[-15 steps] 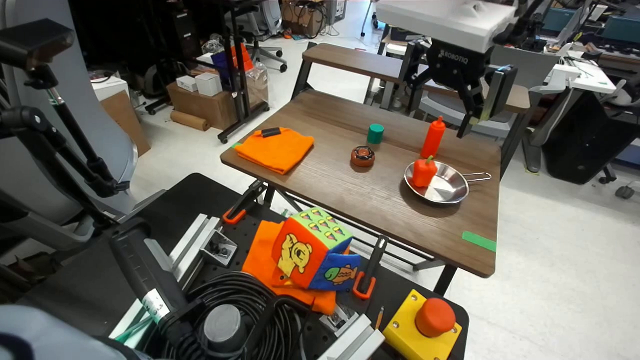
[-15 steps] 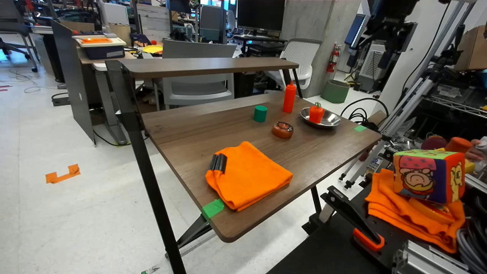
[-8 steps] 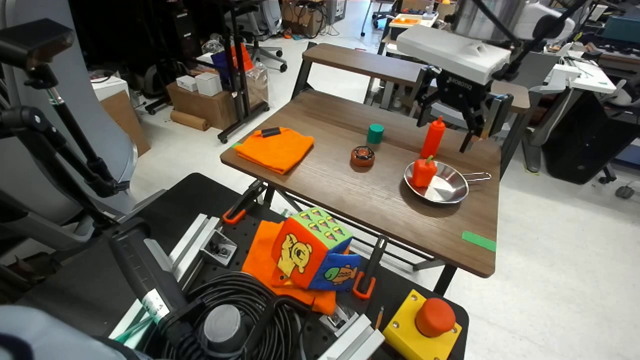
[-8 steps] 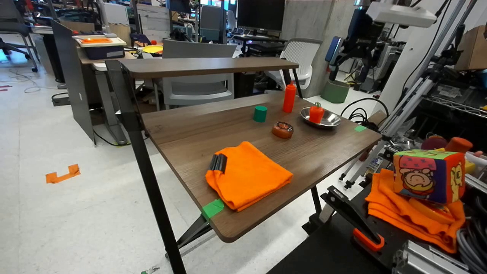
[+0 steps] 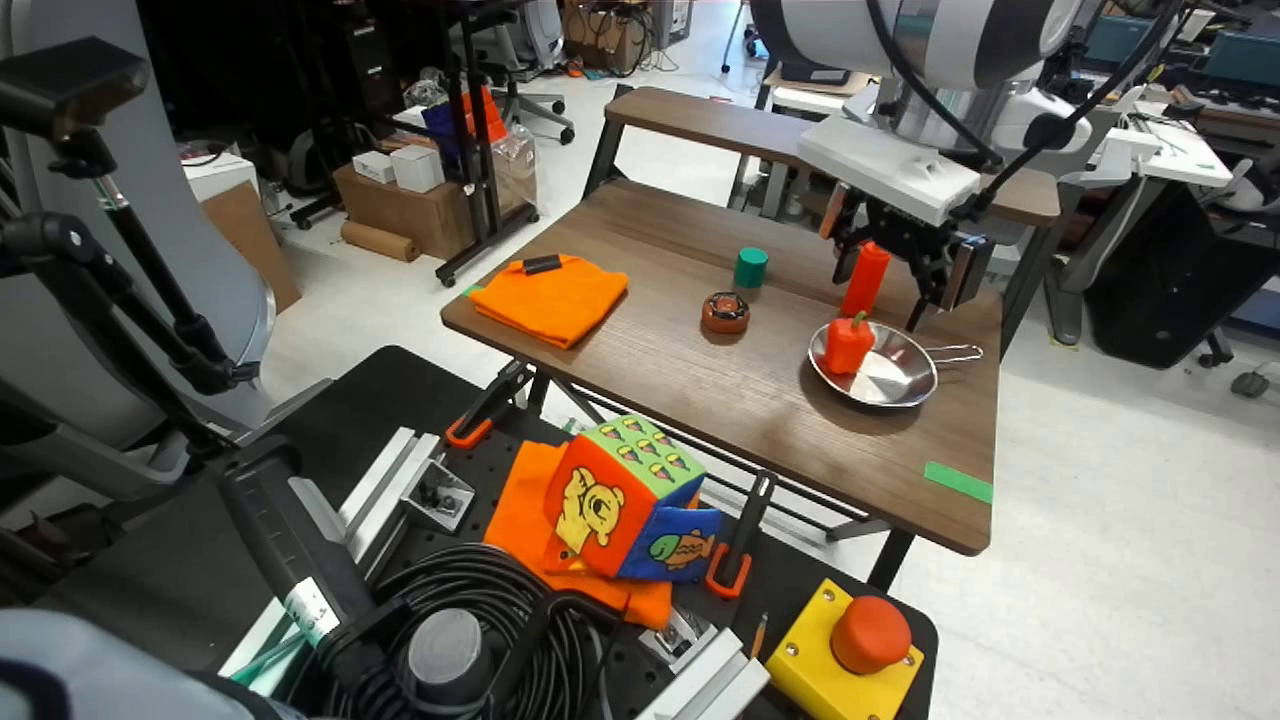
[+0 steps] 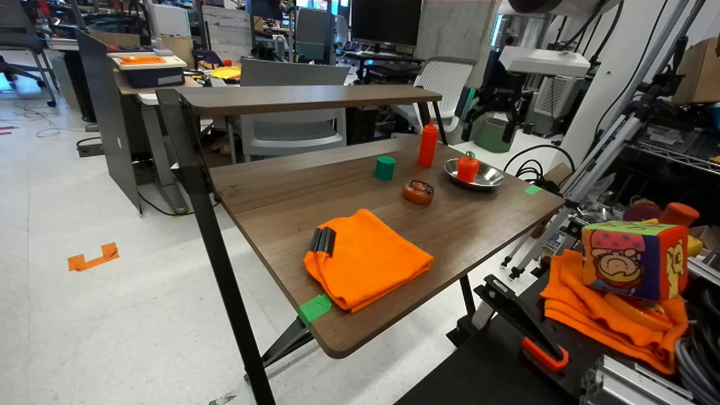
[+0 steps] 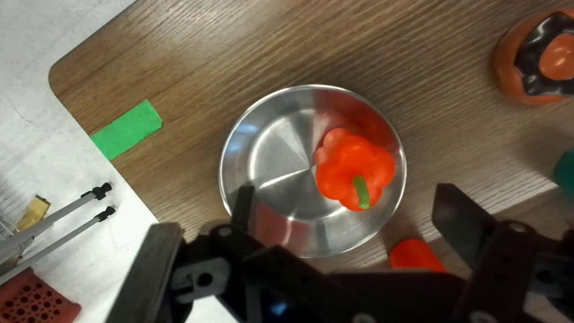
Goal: Remove the orange object from the frying pan and put it on the table
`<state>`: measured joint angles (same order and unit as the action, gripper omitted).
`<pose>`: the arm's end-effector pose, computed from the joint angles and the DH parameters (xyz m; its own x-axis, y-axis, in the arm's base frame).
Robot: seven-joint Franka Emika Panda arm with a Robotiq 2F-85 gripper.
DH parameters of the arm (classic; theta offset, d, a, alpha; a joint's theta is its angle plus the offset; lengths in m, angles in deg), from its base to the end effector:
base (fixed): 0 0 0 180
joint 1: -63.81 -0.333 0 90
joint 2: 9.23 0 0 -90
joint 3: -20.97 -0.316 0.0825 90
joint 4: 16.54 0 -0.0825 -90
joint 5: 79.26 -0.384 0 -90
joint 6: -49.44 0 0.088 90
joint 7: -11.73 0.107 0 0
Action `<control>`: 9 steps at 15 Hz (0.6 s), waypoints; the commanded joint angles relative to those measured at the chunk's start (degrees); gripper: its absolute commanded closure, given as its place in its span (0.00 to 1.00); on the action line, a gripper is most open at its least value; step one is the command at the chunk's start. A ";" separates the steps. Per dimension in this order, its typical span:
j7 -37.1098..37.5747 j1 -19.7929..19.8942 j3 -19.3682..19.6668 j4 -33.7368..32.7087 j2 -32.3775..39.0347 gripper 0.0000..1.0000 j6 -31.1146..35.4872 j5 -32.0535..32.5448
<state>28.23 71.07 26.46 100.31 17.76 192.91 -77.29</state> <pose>0.5832 -0.1309 0.2094 0.8905 -0.4548 0.0123 -0.4546 -0.8885 0.0628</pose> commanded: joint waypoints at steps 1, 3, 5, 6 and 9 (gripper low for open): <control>1.38 -2.12 1.80 -4.65 5.28 0.00 0.61 -0.88; 2.07 -2.94 2.14 -5.96 7.05 0.00 0.79 -0.54; 2.53 -3.80 2.31 -7.16 8.54 0.00 0.65 -0.49; 2.78 -4.31 2.45 -7.60 9.24 0.00 0.69 -0.33; 2.68 -5.05 2.51 -8.75 10.74 0.22 -0.03 -0.58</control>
<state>30.52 67.53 27.80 93.74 26.37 192.91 -77.37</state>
